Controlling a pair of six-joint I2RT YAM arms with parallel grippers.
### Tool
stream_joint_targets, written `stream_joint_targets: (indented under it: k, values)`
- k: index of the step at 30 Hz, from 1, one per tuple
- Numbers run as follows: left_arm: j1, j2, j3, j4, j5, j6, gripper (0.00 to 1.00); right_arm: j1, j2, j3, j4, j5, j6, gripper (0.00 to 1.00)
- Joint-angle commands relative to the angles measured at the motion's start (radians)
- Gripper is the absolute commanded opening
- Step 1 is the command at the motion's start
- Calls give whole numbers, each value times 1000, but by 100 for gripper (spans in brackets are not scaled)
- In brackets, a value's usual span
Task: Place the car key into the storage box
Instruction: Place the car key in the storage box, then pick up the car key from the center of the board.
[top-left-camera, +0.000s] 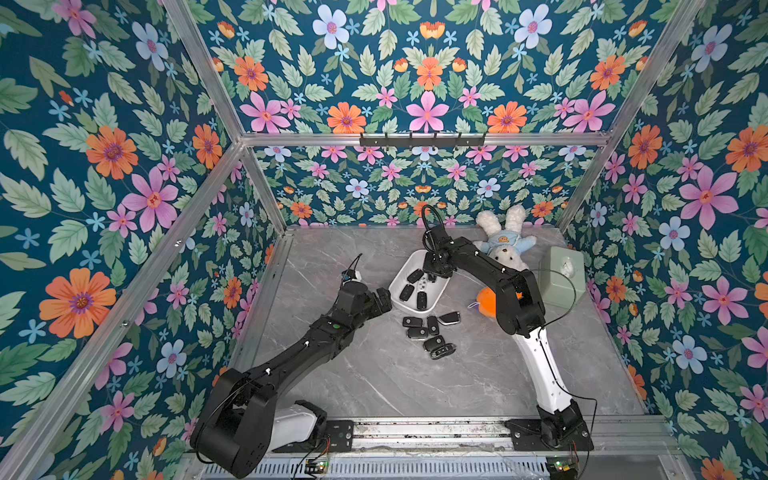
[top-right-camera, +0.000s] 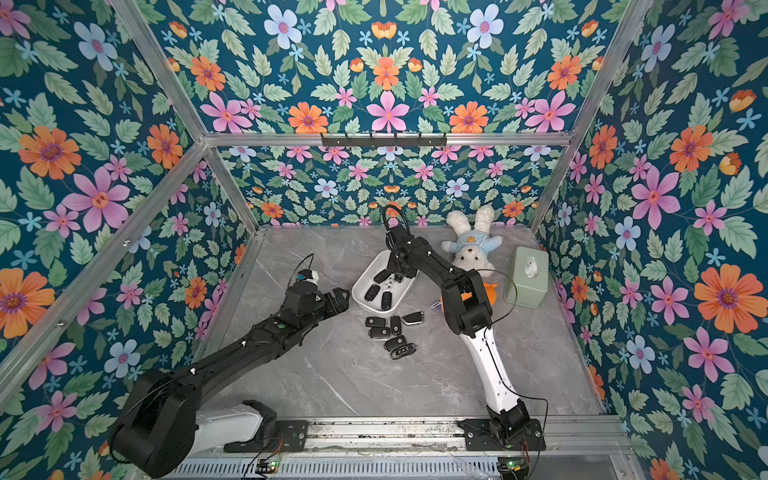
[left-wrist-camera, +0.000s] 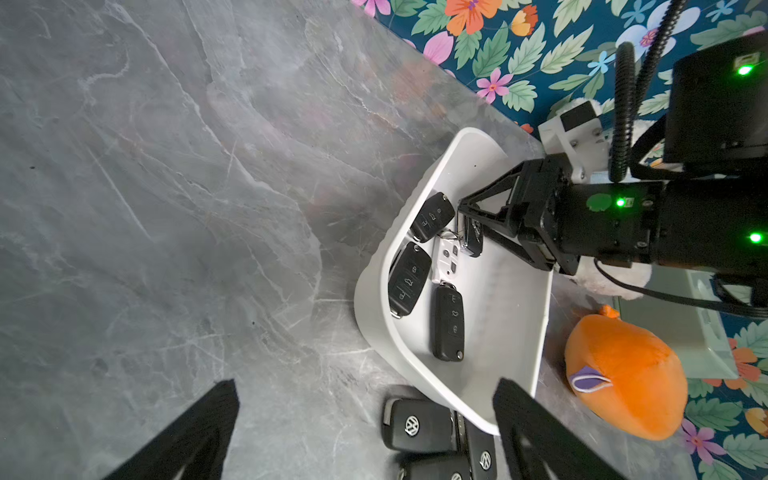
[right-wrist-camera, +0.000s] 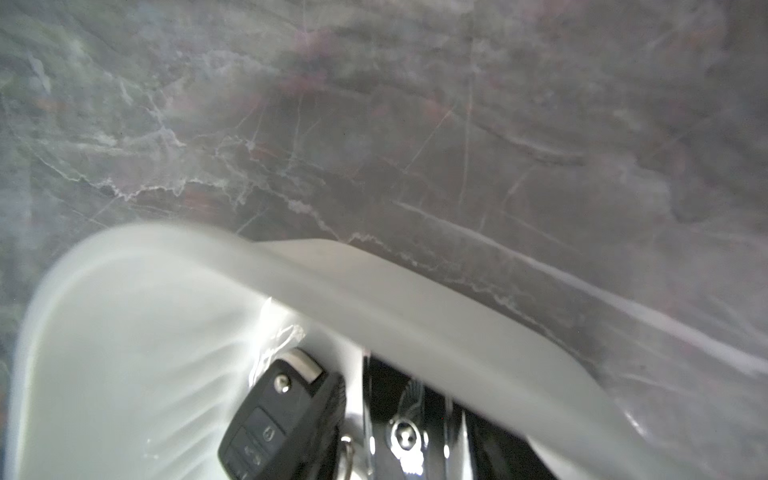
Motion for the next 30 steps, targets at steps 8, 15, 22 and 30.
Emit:
stream_joint_targets:
  k: [8, 15, 22, 30]
  values:
    - [1, 20, 23, 3, 47, 28, 99, 1, -77, 52, -27, 31, -11, 58]
    - [1, 58, 60, -35, 98, 58, 99, 1, -240, -126, 74, -2, -24, 59]
    - [0, 76, 71, -24, 117, 36, 99, 1, -467, -447, 221, -46, -6, 61]
    - [0, 118, 90, -22, 152, 52, 100, 6, -698, -765, 274, -53, 46, 61]
